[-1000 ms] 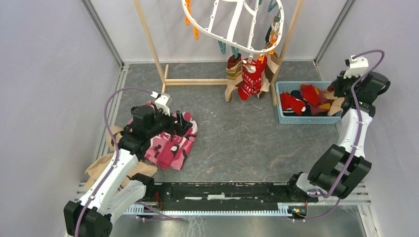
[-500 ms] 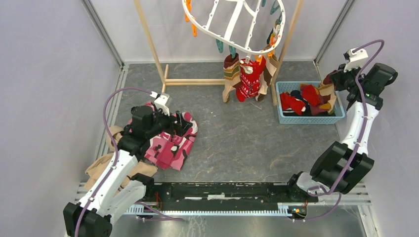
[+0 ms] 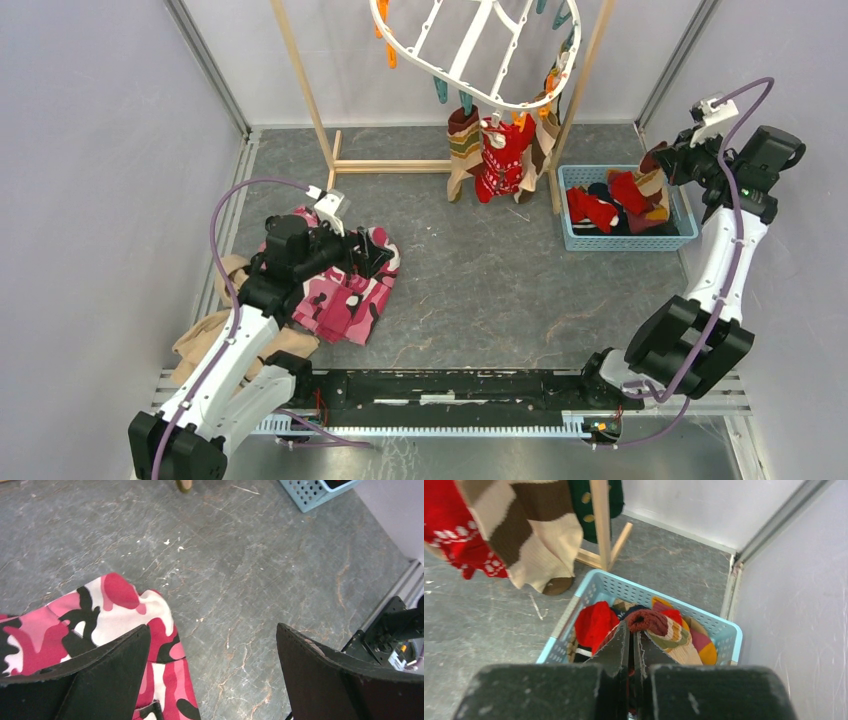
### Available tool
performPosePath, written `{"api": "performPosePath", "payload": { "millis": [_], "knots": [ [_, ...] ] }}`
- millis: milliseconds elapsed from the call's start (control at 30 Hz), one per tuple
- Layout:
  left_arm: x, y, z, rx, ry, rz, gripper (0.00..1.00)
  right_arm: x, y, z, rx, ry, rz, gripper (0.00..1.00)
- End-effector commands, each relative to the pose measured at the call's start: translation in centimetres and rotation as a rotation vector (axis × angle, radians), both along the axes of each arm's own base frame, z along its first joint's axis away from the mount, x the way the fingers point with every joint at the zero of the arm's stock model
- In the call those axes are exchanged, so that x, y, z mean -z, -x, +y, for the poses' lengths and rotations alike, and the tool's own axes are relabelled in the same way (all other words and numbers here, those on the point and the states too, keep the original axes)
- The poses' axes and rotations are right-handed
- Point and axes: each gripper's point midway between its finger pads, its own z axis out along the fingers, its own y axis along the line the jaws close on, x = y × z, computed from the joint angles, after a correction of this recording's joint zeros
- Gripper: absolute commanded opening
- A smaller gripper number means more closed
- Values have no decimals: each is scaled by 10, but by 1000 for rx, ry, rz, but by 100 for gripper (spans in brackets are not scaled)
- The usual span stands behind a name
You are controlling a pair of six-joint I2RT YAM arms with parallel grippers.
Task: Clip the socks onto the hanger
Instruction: Pick up the sock from the bin.
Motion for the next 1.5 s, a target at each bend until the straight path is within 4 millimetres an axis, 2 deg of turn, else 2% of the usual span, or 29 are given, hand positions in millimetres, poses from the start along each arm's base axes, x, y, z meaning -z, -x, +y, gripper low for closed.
{"api": "performPosePath", "payload": {
  "millis": [0, 133, 300, 400, 467, 567, 733, 867, 1100, 1333, 1467],
  "knots": [
    [-34, 9, -17, 101, 126, -114, 100, -67, 24, 46, -159, 66, -132, 0],
    [-56, 16, -29, 147, 261, -183, 100, -70, 50, 90, -272, 61, -147, 0],
    [-75, 24, -47, 219, 376, -188, 96, -48, 86, 155, -475, 10, -132, 0],
    [-85, 39, -69, 275, 395, -308, 94, -38, 109, 199, -652, -44, -123, 0],
    [-87, 55, -91, 319, 383, -393, 94, -31, 124, 225, -767, -86, -110, 0],
    [-78, 63, -113, 334, 351, -448, 93, -18, 146, 257, -926, -124, -97, 0],
    [-59, 76, -144, 376, 294, -542, 90, 18, 171, 296, -1123, -156, -42, 0],
    [-47, 81, -167, 395, 179, -628, 91, 40, 182, 315, -1225, -174, 1, 0],
    [-32, 52, -183, 263, 16, -688, 94, 51, 189, 331, -1298, -191, 44, 4],
    [-26, 35, -203, 235, -13, -711, 94, 59, 191, 337, -1308, -203, 74, 7],
    [-21, 28, -212, 228, -39, -701, 83, 64, 189, 339, -1291, -203, 89, 8]
  ]
}}
